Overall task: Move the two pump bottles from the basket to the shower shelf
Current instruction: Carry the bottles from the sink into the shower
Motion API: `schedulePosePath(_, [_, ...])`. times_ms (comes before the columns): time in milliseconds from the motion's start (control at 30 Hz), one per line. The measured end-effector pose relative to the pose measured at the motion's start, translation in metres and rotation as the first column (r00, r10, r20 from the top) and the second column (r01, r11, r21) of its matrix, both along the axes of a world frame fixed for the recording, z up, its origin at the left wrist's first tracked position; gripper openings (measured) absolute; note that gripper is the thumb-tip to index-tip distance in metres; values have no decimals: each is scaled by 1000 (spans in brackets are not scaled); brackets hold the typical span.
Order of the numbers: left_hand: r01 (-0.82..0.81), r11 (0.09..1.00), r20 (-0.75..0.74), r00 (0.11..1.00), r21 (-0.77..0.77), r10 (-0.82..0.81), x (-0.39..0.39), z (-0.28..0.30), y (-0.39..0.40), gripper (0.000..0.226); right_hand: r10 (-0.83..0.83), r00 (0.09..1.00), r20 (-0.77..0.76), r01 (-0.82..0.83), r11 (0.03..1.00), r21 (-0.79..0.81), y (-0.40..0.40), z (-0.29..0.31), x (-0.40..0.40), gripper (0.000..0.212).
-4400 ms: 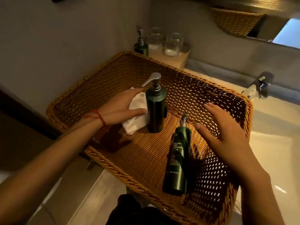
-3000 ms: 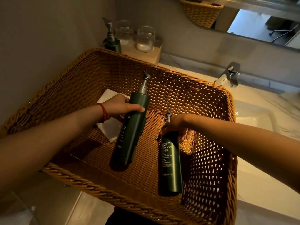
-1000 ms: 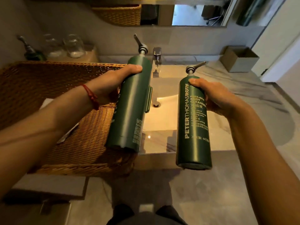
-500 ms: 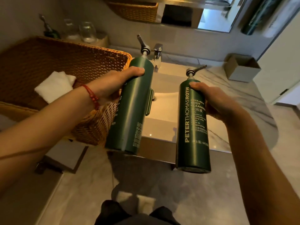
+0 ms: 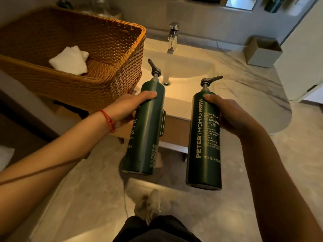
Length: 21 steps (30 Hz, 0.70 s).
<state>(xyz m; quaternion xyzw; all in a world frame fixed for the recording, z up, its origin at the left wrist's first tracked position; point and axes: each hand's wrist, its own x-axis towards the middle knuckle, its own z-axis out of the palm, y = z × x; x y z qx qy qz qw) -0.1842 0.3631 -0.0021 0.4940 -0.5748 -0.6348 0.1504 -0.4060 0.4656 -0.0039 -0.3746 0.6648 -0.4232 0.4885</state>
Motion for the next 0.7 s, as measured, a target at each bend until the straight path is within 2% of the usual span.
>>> schedulePosePath(300, [-166, 986, 17, 986, 36, 165, 38, -34, 67, 29, 103, 992, 69, -107, 993, 58, 32, -24, 26, 27])
schedulePosePath(467, [-322, 946, 44, 946, 28, 321, 50, -47, 88, 30, 186, 973, 137, -206, 968, 145, 22, -39, 37, 25])
schedulePosePath(567, [-403, 914, 40, 915, 44, 402, 56, -55, 103, 30, 316, 940, 132, -335, 927, 170, 12, -46, 41, 38])
schedulePosePath(633, [-467, 880, 35, 884, 86, 466, 61, -63, 115, 38, 387, 914, 124, -404, 901, 158, 5, -50, 48, 41])
schedulePosePath(700, [-532, 837, 47, 847, 127, 530, 65, -72, 127, 48, 449, 887, 108, -461, 875, 147, -3, -54, 58, 36])
